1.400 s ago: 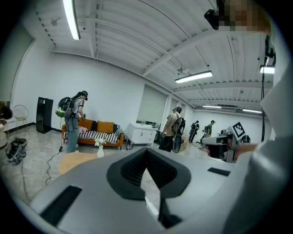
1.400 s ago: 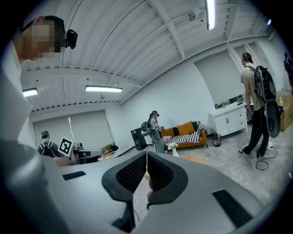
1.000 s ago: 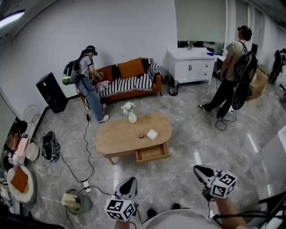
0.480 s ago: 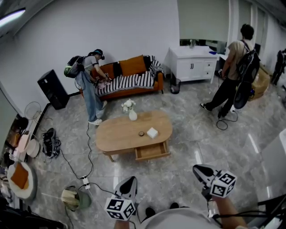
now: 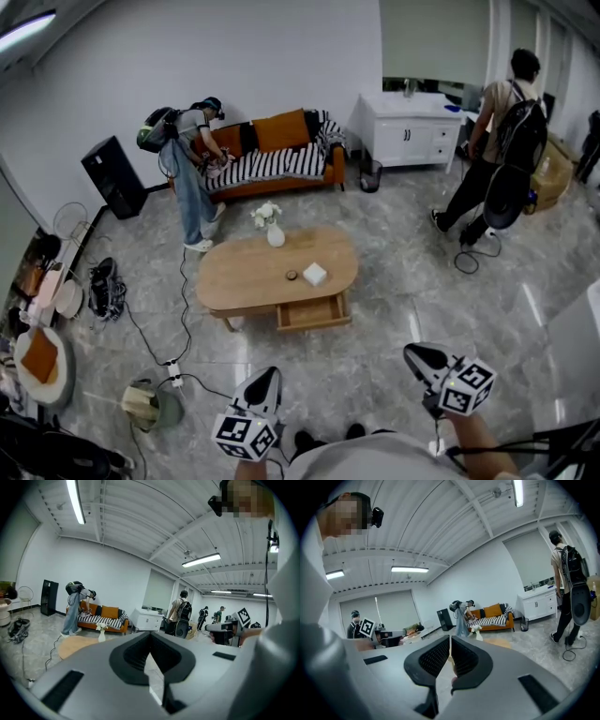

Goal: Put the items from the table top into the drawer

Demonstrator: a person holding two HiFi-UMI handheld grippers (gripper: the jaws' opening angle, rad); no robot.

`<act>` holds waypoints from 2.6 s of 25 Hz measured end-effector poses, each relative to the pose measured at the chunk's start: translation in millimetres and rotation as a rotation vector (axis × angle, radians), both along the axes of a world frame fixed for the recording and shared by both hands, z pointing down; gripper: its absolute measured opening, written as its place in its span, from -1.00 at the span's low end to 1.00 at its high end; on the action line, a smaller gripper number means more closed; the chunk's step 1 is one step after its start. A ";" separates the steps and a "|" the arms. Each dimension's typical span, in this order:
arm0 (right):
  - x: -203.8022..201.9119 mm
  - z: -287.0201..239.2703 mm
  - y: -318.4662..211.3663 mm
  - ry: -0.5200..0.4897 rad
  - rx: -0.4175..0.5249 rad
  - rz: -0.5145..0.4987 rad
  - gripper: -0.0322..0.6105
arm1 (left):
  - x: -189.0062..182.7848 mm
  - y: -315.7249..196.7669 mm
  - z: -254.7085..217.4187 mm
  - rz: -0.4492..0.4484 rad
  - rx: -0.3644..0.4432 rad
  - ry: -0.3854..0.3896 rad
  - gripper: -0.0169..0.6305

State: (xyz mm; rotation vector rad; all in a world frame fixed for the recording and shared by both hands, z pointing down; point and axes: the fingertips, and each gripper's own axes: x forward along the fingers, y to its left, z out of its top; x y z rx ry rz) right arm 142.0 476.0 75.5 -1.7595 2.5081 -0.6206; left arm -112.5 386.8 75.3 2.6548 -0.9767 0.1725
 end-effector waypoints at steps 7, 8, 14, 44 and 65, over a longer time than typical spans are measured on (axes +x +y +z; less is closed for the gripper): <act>16.0 6.1 3.9 0.010 -0.006 -0.041 -0.79 | 15.9 5.3 0.5 -0.025 0.005 0.018 -0.95; 17.7 6.6 3.7 0.008 -0.005 -0.044 -0.79 | 17.5 4.9 1.8 -0.030 0.000 0.018 -0.95; 27.7 17.4 -2.4 0.003 -0.022 -0.050 -0.79 | 27.6 0.4 11.3 -0.030 -0.014 0.004 -0.95; 17.2 36.2 -183.6 -0.044 -0.093 0.053 -0.79 | 30.4 -208.8 35.9 0.122 -0.067 -0.046 -0.95; -36.3 48.4 -304.5 -0.043 -0.116 0.074 -0.79 | 0.2 -337.4 62.1 0.197 -0.078 -0.079 -0.95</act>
